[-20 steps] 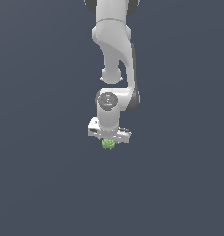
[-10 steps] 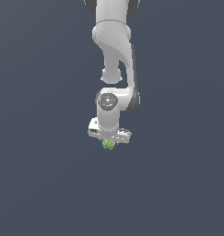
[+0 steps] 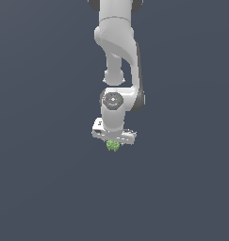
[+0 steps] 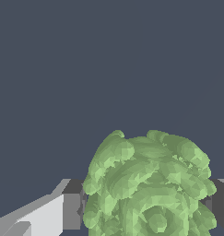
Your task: Pick up the object and move it to a goal position.
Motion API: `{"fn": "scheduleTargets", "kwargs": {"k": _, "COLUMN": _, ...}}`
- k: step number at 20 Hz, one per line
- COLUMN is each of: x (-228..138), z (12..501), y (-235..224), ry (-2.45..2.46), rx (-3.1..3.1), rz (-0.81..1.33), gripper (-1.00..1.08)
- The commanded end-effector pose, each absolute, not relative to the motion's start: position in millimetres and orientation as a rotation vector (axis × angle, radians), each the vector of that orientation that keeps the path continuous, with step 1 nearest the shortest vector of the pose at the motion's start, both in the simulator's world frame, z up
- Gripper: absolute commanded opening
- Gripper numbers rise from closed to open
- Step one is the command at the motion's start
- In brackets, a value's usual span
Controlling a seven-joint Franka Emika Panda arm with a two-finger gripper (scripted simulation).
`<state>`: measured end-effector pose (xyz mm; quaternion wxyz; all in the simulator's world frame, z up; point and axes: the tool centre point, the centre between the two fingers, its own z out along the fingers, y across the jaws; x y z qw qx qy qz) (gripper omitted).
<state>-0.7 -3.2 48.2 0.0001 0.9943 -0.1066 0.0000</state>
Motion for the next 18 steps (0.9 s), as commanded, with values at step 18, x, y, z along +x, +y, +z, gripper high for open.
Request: {"fn": "scheduleTargets", "kwargs": {"k": 18, "x": -41.9, "z": 99.9, "y": 70.1, "ry": -0.333, "rx": 3.124, "rz": 0.000, "gripper": -1.00}}
